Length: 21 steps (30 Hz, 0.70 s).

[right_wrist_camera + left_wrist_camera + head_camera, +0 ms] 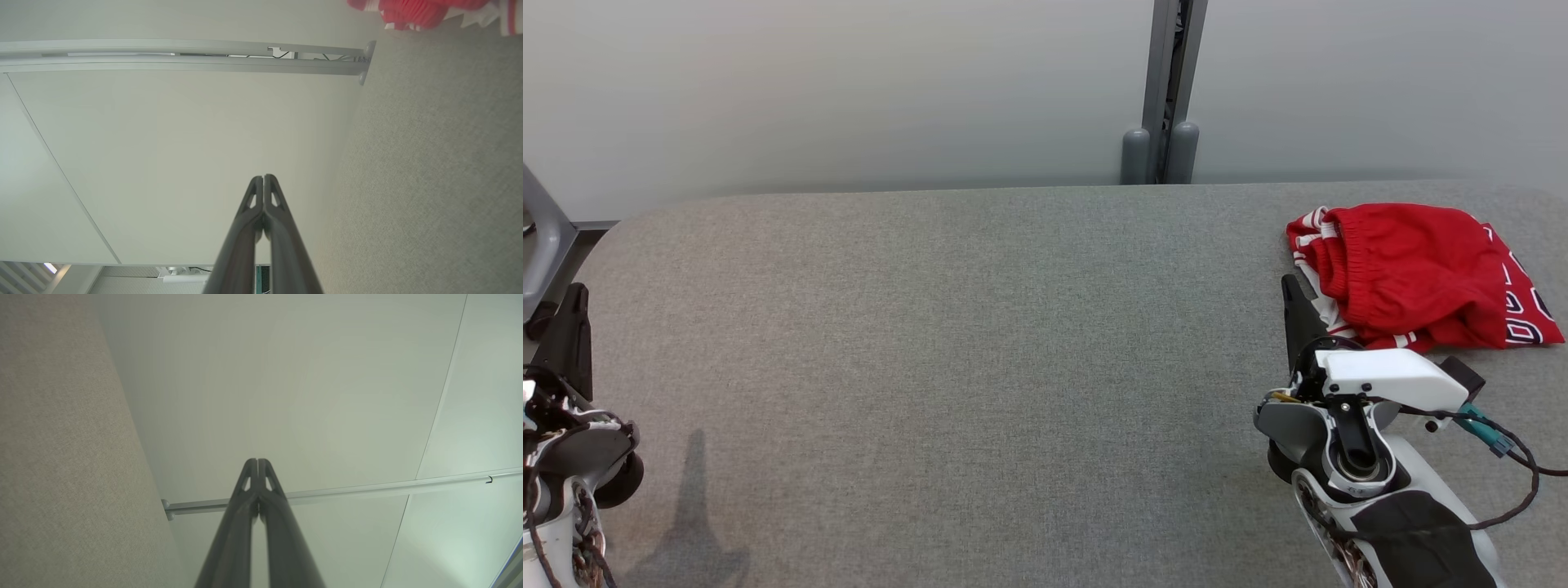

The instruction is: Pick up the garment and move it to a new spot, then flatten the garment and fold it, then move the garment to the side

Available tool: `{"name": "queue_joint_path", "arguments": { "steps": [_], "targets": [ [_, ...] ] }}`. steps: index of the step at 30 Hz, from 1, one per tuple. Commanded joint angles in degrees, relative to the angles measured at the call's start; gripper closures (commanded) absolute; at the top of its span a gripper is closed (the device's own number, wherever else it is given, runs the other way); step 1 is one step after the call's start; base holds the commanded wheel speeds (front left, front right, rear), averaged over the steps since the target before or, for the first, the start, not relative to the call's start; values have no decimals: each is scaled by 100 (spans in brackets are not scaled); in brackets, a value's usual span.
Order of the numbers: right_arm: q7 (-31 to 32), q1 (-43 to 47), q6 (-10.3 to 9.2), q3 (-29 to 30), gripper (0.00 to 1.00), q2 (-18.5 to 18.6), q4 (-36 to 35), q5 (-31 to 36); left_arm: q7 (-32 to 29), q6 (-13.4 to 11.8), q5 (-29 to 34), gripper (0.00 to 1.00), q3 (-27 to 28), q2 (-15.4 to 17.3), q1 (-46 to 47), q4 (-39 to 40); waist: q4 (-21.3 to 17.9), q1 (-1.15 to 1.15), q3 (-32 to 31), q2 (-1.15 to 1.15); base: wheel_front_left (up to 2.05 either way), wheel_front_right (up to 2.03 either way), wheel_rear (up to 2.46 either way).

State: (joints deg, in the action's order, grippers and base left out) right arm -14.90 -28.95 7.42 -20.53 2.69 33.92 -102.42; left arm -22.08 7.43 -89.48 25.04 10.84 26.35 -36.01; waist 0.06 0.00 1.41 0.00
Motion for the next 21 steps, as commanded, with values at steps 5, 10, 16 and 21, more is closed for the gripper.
{"name": "queue_joint_path", "arguments": {
  "steps": [5,10,16,21],
  "targets": [
    [-17,-27,12,18,100,32,-2,-24,18,12,-33,100,-8,45,42,-7,0,0,0,0,0,0,0],
    [-17,-27,12,19,100,32,-2,-24,19,12,-34,100,-9,46,42,-7,0,0,0,0,0,0,0],
    [-17,-27,12,19,100,32,-2,-24,13,12,-32,100,-10,44,41,-7,0,0,0,0,0,0,0],
    [-17,-27,12,18,100,32,-2,-24,14,12,-34,100,-11,45,41,-7,0,0,0,0,0,0,0]
  ]
}}
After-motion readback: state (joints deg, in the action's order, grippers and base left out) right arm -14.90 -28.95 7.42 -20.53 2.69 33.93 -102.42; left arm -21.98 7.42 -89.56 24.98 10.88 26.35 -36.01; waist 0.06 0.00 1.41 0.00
